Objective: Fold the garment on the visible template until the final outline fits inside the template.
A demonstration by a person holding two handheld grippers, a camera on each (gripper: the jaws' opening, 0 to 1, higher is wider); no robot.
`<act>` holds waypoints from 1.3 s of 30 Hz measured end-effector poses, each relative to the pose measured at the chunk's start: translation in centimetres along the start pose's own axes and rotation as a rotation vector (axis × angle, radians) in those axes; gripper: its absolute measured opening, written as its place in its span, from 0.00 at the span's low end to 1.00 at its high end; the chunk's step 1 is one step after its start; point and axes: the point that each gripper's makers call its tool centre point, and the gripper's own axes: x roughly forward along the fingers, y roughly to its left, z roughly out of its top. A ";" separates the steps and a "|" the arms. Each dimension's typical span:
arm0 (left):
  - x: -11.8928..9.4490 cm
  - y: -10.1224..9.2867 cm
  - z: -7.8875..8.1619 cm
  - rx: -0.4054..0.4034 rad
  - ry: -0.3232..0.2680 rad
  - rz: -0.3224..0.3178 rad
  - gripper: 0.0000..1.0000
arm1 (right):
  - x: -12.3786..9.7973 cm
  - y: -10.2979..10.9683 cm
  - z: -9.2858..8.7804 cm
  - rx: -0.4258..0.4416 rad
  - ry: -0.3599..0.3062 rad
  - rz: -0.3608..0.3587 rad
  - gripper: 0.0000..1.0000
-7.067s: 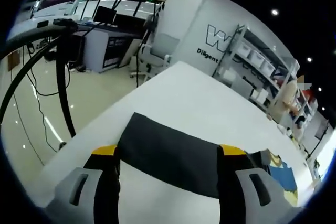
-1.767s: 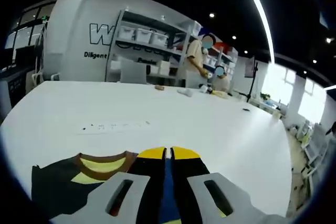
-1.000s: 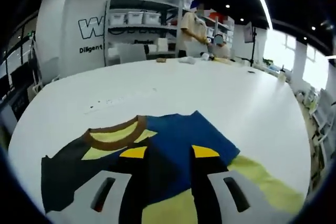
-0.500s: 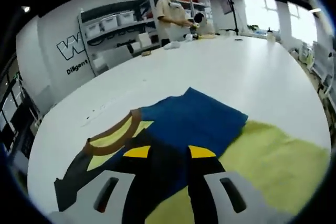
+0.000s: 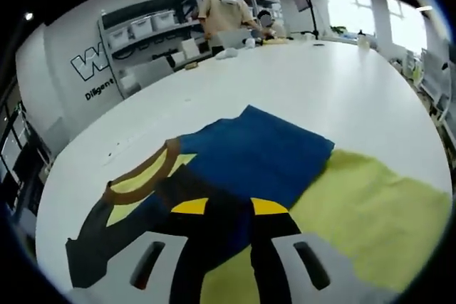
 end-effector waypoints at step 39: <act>-1.9 0.2 2.5 -0.009 -0.139 0.037 0.00 | 0.0 0.1 0.0 0.008 -0.001 0.009 0.19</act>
